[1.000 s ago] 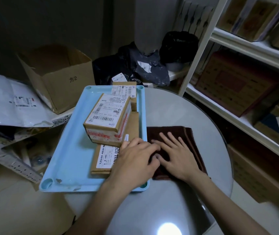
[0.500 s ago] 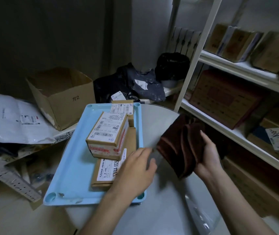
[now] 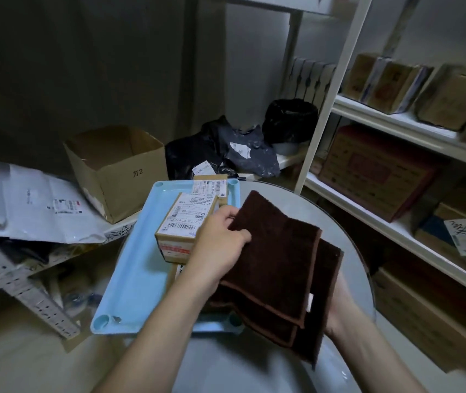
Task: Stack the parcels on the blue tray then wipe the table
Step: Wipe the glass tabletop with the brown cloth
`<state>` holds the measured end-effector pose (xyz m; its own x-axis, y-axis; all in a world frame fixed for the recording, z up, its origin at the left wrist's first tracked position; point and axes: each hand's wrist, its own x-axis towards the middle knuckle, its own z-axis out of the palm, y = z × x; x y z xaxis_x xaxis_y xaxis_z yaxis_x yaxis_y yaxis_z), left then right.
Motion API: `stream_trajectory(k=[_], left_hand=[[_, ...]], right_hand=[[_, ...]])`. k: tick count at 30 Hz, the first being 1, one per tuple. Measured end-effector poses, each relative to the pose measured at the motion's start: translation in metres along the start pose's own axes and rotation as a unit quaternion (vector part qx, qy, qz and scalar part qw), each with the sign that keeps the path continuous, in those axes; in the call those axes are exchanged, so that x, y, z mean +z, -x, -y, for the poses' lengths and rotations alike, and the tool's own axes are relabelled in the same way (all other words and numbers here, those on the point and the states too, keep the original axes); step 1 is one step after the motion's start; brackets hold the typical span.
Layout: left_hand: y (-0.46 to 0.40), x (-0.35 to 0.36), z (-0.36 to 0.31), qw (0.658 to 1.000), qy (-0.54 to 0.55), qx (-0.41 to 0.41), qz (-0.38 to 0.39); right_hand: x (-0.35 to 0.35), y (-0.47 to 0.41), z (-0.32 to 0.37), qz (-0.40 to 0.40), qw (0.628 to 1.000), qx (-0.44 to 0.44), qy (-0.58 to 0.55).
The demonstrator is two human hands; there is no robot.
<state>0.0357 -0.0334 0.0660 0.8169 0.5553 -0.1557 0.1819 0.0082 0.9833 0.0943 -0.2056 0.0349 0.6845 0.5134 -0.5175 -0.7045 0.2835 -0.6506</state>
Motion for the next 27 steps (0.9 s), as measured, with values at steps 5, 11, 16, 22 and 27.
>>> stream_trajectory(k=[5, 11, 16, 22, 27], left_hand=[[0.003, 0.006, -0.017, 0.949, -0.285, 0.117, -0.071], [0.028, 0.021, -0.004, 0.931, -0.294, 0.181, 0.118], [0.009, -0.027, 0.000, 0.979, -0.158, 0.122, -0.039], [0.008, -0.061, -0.002, 0.999, 0.034, 0.028, 0.031], [0.011, -0.113, -0.004, 0.982, 0.155, 0.080, -0.075]], right_hand=[[-0.002, -0.011, -0.001, 0.091, 0.994, 0.010, -0.059], [0.023, -0.014, -0.004, 0.084, 0.995, -0.056, 0.007], [0.030, -0.016, -0.013, 0.083, 0.990, -0.069, 0.090], [0.097, -0.020, -0.031, 0.154, 0.973, -0.085, 0.147], [0.168, -0.015, -0.046, 0.208, 0.926, -0.176, 0.262]])
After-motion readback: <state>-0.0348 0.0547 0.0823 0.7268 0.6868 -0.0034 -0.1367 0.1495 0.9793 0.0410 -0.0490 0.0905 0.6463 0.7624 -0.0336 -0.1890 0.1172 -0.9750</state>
